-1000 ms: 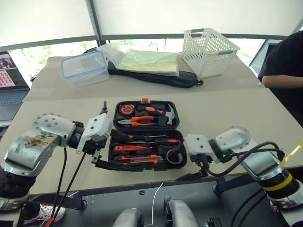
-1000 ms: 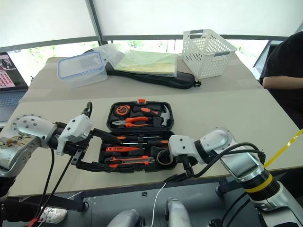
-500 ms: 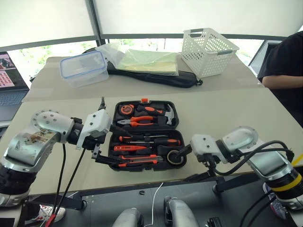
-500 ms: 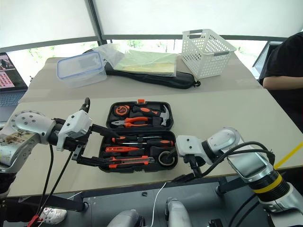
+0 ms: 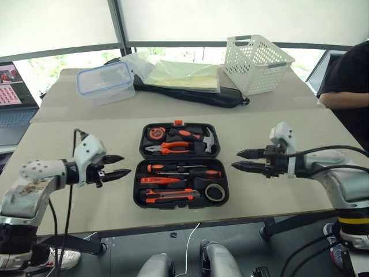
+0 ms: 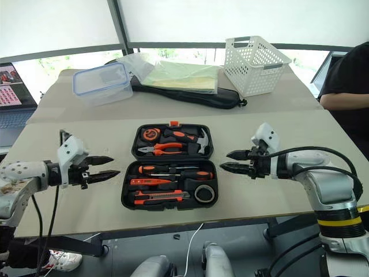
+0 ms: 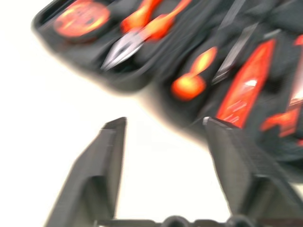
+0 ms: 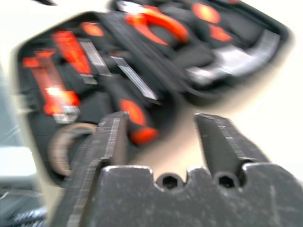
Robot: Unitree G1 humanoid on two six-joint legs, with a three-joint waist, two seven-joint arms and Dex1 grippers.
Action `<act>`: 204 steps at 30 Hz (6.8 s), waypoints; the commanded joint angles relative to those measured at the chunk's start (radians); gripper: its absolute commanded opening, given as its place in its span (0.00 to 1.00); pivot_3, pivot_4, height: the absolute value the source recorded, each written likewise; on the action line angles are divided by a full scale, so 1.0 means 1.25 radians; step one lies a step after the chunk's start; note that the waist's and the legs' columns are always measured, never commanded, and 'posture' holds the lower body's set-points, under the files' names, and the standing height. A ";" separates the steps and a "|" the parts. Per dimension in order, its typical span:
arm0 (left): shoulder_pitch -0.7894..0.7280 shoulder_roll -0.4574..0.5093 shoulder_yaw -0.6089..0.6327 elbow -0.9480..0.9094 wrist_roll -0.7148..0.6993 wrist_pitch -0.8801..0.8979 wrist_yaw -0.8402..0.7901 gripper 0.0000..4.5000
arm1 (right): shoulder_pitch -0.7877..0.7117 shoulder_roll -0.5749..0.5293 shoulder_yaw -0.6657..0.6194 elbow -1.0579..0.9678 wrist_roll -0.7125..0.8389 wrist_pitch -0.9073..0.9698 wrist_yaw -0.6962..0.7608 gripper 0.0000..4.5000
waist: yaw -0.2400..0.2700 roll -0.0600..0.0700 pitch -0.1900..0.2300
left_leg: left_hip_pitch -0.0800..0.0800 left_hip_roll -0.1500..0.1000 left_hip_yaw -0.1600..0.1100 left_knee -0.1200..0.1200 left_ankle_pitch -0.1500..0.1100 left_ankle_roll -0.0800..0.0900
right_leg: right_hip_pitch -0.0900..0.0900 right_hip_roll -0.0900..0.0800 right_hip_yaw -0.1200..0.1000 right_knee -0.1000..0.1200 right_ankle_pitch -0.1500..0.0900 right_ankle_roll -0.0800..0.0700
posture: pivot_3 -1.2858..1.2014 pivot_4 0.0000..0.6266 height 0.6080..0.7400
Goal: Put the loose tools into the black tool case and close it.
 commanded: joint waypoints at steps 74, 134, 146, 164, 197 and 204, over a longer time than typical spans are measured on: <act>-0.409 -0.246 -0.006 0.253 -0.112 0.592 0.279 0.27 | -0.371 0.247 0.110 0.396 -0.153 0.197 -0.226 0.28 | -0.016 0.000 -0.001 | -0.001 -0.001 -0.001 0.005 0.001 -0.003 | -0.001 -0.002 -0.002 0.008 0.002 -0.001 | 0.52 0.24 1.00; -0.196 -0.034 -0.009 0.214 0.046 -0.092 0.078 0.84 | 0.376 -0.132 -0.079 -0.341 0.122 -0.205 0.014 0.43 | 0.013 -0.001 -0.001 | 0.015 0.001 0.002 -0.005 -0.005 0.009 | 0.014 0.001 -0.006 -0.002 -0.004 0.005 | 0.52 0.24 1.00; -0.567 -0.261 -0.304 0.724 0.330 -0.510 0.001 0.02 | 0.180 -0.050 0.190 -0.183 -0.110 -0.281 0.043 0.00 | 0.003 -0.003 -0.001 | 0.004 -0.001 0.003 -0.002 -0.001 0.002 | 0.003 -0.004 -0.009 -0.001 0.000 -0.001 | 0.52 0.24 1.00; -0.427 -0.182 -0.205 0.182 0.041 -0.113 -0.268 0.02 | 0.089 -0.020 0.076 -0.040 -0.152 -0.299 0.003 0.00 | 0.011 -0.003 -0.001 | -0.002 -0.001 0.001 0.006 -0.002 0.003 | 0.001 -0.006 -0.006 0.000 0.001 -0.001 | 0.52 0.24 1.00; -0.420 -0.271 -0.420 0.230 0.254 -0.333 -0.240 0.02 | 0.278 -0.037 0.053 -0.265 -0.060 -0.166 -0.021 0.00 | 0.007 0.000 -0.004 | 0.011 0.000 0.002 0.005 -0.005 0.008 | 0.013 -0.007 -0.005 -0.001 0.000 0.002 | 0.52 0.24 1.00; -0.435 -0.297 -0.434 0.237 0.261 -0.342 -0.234 0.02 | 0.245 0.005 0.089 -0.237 -0.084 -0.153 -0.063 0.00 | 0.008 0.000 -0.004 | 0.011 0.000 0.002 0.005 -0.005 0.008 | 0.013 -0.007 -0.005 -0.001 0.000 0.002 | 0.52 0.24 1.00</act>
